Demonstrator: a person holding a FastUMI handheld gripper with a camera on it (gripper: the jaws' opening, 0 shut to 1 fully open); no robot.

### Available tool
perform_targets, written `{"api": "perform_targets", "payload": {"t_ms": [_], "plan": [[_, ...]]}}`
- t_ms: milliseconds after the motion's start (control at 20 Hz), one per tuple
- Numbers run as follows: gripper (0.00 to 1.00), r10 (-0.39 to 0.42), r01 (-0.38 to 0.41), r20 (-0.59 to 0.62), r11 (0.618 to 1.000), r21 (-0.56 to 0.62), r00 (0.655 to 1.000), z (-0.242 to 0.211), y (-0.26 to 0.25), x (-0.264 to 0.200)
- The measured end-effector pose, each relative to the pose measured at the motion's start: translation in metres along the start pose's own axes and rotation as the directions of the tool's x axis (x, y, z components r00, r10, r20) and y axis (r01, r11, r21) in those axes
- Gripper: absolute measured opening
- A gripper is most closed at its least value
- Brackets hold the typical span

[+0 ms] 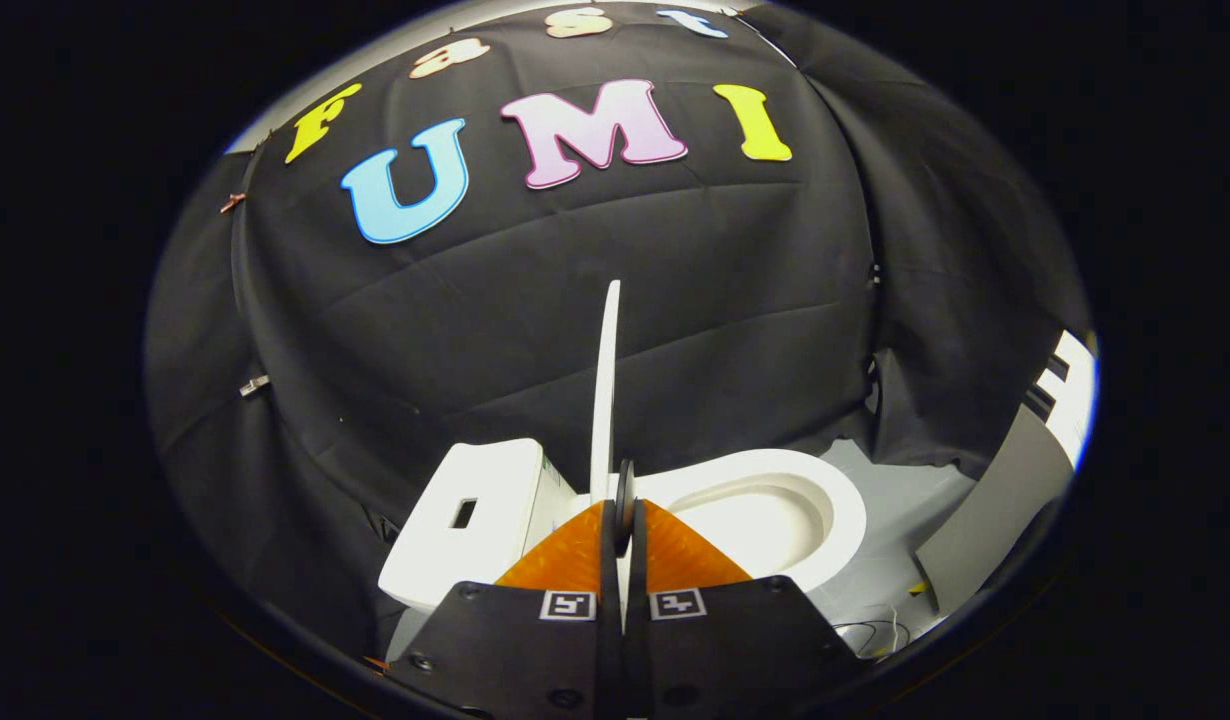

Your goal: Open the toilet lid.

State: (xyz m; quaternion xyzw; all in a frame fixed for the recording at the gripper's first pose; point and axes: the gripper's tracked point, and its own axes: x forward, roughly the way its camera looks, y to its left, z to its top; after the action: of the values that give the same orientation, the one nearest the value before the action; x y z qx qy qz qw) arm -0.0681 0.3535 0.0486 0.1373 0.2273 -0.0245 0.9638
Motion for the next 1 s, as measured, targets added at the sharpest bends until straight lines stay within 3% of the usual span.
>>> {"api": "perform_targets", "payload": {"t_ms": [450, 1000], "plan": [[0.06, -0.043, 0.048, 0.039, 0.990, -0.136, 0.998, -0.004, 0.066, 0.002], [0.09, -0.038, 0.057, 0.073, 0.961, -0.271, 0.997, -0.028, 0.136, 0.001]]}}
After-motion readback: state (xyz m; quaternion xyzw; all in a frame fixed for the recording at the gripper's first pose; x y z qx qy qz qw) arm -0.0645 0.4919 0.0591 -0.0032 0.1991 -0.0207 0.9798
